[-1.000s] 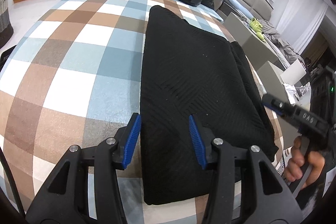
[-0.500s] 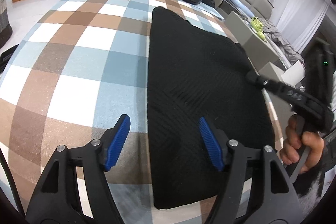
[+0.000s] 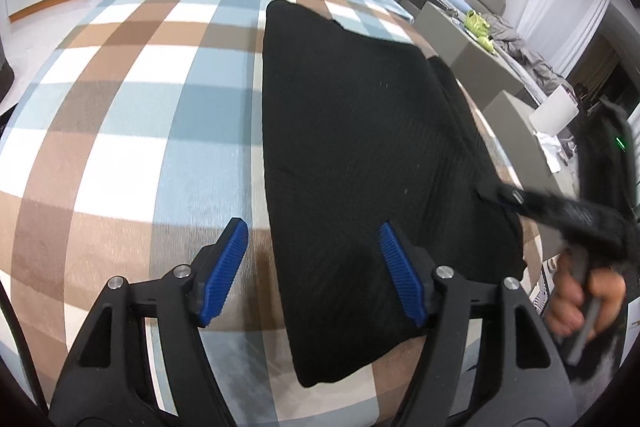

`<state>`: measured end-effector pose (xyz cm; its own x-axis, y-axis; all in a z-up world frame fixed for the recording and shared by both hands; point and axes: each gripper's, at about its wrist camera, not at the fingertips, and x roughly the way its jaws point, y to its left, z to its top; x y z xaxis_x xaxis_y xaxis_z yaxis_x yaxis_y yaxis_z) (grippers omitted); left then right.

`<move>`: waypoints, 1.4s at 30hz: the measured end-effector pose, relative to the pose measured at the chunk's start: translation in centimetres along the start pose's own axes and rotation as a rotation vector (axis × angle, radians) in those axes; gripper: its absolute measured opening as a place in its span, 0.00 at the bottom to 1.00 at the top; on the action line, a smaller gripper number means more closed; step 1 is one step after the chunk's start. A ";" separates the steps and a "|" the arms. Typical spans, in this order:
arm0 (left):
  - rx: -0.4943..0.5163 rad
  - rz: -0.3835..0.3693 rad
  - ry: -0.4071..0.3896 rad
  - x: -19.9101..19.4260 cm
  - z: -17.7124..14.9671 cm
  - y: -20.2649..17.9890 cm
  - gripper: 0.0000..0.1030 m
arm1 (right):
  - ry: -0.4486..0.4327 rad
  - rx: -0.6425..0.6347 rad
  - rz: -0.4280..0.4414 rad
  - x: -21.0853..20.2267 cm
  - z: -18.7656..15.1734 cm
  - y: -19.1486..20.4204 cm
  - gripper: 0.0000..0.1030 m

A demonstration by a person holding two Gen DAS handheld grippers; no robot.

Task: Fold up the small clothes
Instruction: 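Release the fold with the right tool and smooth the folded sweater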

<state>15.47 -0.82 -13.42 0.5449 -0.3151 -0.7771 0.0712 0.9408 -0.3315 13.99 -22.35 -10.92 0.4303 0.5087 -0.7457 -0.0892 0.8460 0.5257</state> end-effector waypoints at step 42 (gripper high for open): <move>0.028 0.054 0.030 -1.5 -3.7 0.9 0.64 | 0.029 -0.150 -0.017 -2.5 -4.6 0.9 0.06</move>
<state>11.58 0.05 -14.54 0.5235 -0.2671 -0.8091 0.0657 0.9594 -0.2742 8.66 -22.12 -10.42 0.4070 0.4970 -0.7664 -0.2163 0.8676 0.4477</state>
